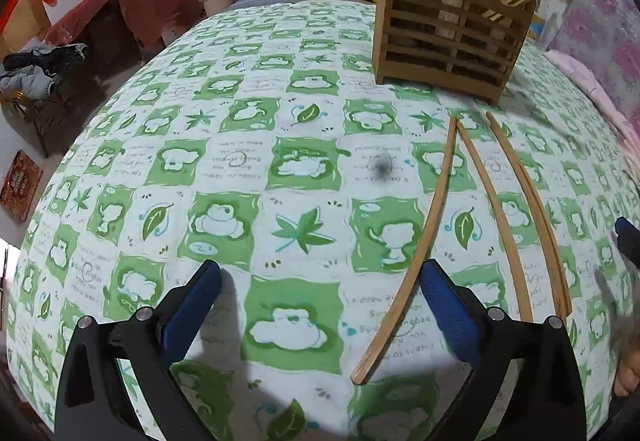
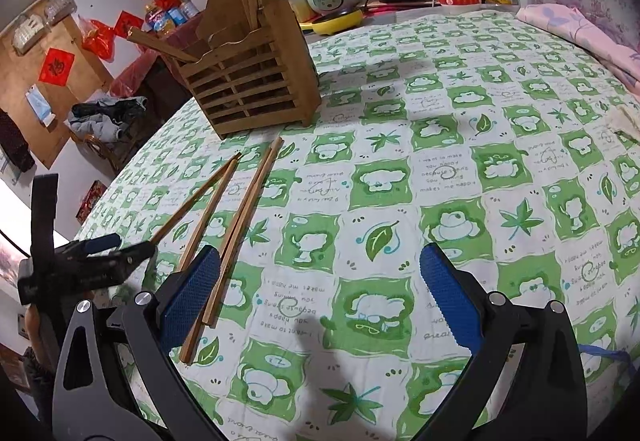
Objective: Organize utensils
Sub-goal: 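Close the right tool on a chopstick while the left tool grasps another chopstick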
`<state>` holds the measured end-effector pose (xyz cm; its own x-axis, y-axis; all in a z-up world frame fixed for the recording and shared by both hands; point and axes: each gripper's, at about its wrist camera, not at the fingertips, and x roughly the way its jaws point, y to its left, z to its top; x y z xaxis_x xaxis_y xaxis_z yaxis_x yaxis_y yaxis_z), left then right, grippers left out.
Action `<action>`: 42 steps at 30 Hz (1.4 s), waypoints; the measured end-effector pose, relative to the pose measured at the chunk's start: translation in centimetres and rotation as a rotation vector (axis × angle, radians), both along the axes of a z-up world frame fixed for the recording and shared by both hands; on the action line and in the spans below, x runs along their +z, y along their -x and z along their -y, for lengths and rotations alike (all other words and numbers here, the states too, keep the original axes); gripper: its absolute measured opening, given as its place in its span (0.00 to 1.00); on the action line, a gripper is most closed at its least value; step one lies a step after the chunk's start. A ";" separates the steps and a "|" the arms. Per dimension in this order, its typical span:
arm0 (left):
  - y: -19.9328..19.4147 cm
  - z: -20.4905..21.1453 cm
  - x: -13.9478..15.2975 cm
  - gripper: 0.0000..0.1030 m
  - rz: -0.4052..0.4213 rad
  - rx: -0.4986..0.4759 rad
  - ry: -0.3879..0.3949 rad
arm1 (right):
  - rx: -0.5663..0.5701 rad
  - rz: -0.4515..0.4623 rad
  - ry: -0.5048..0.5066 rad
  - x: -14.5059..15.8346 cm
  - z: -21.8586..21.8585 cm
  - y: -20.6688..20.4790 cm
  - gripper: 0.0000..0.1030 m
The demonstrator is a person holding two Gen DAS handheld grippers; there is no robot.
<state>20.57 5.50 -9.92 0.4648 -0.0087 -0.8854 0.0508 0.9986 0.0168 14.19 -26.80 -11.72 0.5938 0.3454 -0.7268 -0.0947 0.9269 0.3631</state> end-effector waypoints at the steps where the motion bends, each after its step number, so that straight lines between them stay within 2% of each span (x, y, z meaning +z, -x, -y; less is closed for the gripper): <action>1: 0.0 0.1 0.0 0.95 0.000 -0.003 -0.009 | 0.015 0.008 0.000 0.1 -0.2 0.1 0.94; 4: 0.2 0.4 0.0 0.95 0.004 -0.005 -0.021 | 0.066 0.024 0.008 0.3 -1.0 0.2 0.91; 8: 0.1 0.3 -0.1 0.95 0.006 -0.004 -0.020 | 0.157 -0.002 0.082 0.1 -3.2 0.0 0.76; 10: 0.2 0.3 -0.1 0.95 0.006 -0.004 -0.019 | 0.208 -0.007 0.146 0.1 -4.6 0.3 0.71; 15: 0.2 0.3 -0.1 0.95 0.006 -0.004 -0.019 | 0.252 0.042 0.259 0.9 -6.0 1.9 0.71; 19: 0.2 0.3 -0.1 0.95 0.007 -0.004 -0.020 | 0.333 0.025 0.320 0.5 -7.0 3.2 0.71; 22: 0.2 0.4 -0.2 0.95 0.006 -0.004 -0.021 | 0.349 0.008 0.380 -0.2 -8.0 3.6 0.70; 27: 0.2 0.3 -0.2 0.95 0.006 -0.004 -0.020 | 0.346 -0.026 0.345 -0.5 -7.8 2.5 0.69; 31: 0.2 0.3 -0.1 0.95 0.006 -0.004 -0.020 | 0.317 -0.019 0.375 -0.6 -8.3 0.5 0.69; 33: 0.2 0.3 -0.1 0.95 0.006 -0.004 -0.020 | 0.269 -0.023 0.388 -0.7 -7.5 -0.6 0.65; 34: 0.1 0.3 -0.2 0.95 0.007 -0.004 -0.020 | 0.217 -0.033 0.381 -0.8 -6.4 -1.2 0.60; 35: 0.3 0.3 -0.1 0.95 0.007 -0.004 -0.020 | 0.193 -0.041 0.360 -0.8 -5.4 -1.3 0.49; 37: 0.3 0.3 -0.1 0.95 0.007 -0.004 -0.021 | 0.175 -0.060 0.295 -1.0 -3.6 -1.3 0.36; 39: 0.3 0.3 -0.1 0.95 0.007 -0.004 -0.021 | 0.169 -0.069 0.231 -1.0 -2.4 -1.2 0.35; 42: 0.2 0.3 -0.1 0.95 0.007 -0.004 -0.021 | 0.175 -0.072 0.194 -1.0 -2.1 -1.3 0.37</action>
